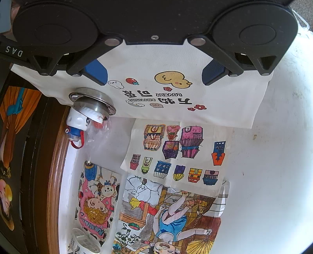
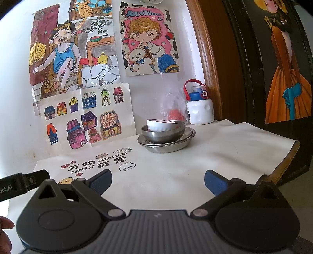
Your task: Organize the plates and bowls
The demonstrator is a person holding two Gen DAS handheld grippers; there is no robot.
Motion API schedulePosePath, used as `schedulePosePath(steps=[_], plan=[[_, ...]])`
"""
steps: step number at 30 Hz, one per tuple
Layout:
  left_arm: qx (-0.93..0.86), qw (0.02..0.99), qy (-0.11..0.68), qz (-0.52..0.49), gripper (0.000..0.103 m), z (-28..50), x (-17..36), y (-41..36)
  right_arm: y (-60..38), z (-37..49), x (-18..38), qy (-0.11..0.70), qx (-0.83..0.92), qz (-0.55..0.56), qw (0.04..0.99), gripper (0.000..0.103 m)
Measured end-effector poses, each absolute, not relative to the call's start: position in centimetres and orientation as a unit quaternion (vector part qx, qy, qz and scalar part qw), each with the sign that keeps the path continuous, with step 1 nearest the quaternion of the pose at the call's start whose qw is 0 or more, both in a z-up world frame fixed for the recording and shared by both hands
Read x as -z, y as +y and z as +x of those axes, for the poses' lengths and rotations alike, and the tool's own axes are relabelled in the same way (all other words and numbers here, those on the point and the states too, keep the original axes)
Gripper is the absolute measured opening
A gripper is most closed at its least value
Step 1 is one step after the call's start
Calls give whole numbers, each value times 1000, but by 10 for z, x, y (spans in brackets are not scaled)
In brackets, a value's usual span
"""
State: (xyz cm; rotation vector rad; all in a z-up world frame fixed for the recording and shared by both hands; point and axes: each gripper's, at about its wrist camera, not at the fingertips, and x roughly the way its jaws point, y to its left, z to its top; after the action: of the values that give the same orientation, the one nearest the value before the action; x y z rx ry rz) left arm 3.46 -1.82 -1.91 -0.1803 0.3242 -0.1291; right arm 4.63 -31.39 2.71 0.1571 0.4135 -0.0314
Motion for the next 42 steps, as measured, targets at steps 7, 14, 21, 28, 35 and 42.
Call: schedulePosePath(steps=[7, 14, 21, 28, 35, 42], plan=[[65, 981, 162, -89, 102, 35, 19, -19, -313, 46, -28, 205, 15, 78, 976, 103], [65, 981, 163, -88, 102, 35, 19, -19, -313, 46, -28, 204, 15, 78, 976, 103], [66, 981, 162, -88, 102, 34, 20, -20, -312, 46, -28, 204, 15, 78, 976, 103], [68, 981, 162, -87, 102, 32, 20, -21, -311, 45, -29, 203, 14, 78, 976, 103], [79, 979, 169, -86, 102, 32, 20, -21, -310, 46, -29, 203, 14, 78, 976, 103], [76, 979, 173, -82, 102, 33, 21, -21, -309, 46, -28, 203, 14, 76, 976, 103]])
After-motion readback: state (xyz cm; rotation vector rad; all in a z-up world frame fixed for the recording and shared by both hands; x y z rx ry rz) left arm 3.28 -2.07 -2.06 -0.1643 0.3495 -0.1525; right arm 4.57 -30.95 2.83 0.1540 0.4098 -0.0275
